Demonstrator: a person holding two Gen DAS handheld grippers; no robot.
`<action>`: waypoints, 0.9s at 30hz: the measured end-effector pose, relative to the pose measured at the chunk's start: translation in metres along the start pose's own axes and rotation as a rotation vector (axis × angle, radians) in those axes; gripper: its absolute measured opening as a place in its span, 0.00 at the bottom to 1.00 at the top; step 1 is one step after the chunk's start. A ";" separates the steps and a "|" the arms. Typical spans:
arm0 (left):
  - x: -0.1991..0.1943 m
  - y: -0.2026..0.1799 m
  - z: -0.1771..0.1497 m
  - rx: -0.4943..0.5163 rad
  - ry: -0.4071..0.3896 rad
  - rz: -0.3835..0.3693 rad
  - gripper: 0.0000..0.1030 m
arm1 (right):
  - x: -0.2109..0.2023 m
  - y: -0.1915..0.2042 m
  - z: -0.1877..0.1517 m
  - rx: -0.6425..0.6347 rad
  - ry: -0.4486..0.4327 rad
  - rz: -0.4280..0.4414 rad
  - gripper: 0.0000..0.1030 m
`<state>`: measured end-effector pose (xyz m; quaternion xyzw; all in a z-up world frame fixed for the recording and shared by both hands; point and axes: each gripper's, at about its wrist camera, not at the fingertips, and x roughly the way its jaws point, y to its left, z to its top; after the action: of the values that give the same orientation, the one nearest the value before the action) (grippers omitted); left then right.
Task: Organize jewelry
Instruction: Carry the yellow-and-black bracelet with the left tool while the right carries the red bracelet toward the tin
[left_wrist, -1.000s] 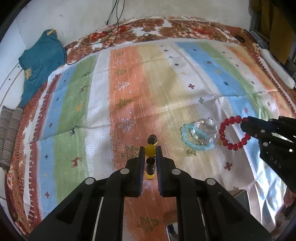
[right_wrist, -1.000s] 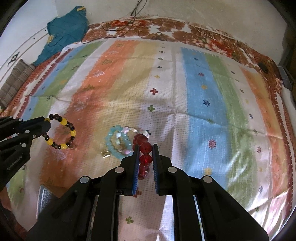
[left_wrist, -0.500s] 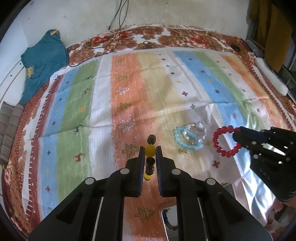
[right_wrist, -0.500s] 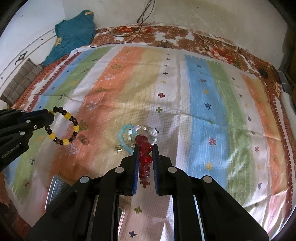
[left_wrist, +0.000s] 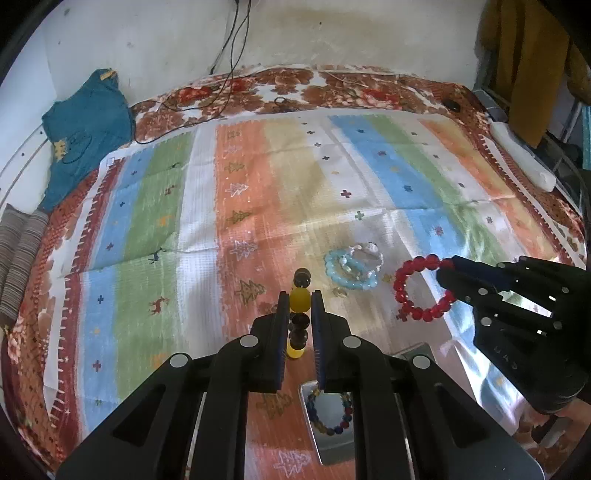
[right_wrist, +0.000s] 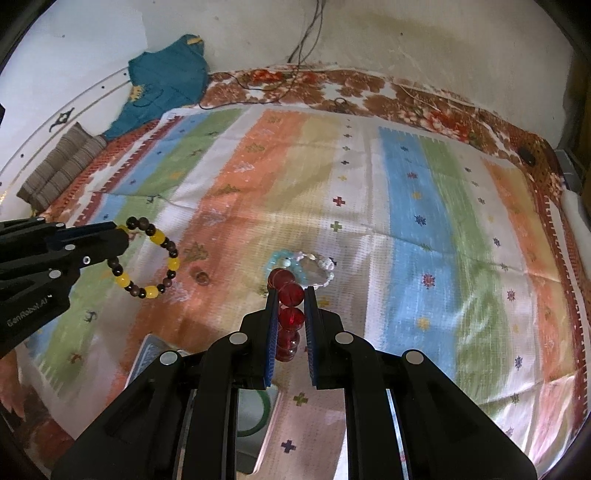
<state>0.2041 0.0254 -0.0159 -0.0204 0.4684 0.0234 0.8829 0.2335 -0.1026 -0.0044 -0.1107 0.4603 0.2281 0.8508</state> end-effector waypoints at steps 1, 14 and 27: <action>-0.003 -0.001 -0.002 0.000 -0.003 -0.002 0.11 | -0.001 0.001 -0.001 -0.003 -0.001 0.000 0.14; -0.026 -0.012 -0.020 0.025 -0.032 -0.025 0.11 | -0.023 0.011 -0.016 -0.005 -0.028 0.026 0.14; -0.036 -0.010 -0.037 0.017 -0.024 -0.026 0.11 | -0.035 0.021 -0.032 -0.029 -0.028 0.042 0.14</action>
<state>0.1537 0.0123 -0.0066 -0.0187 0.4575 0.0082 0.8890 0.1834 -0.1070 0.0071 -0.1103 0.4470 0.2542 0.8505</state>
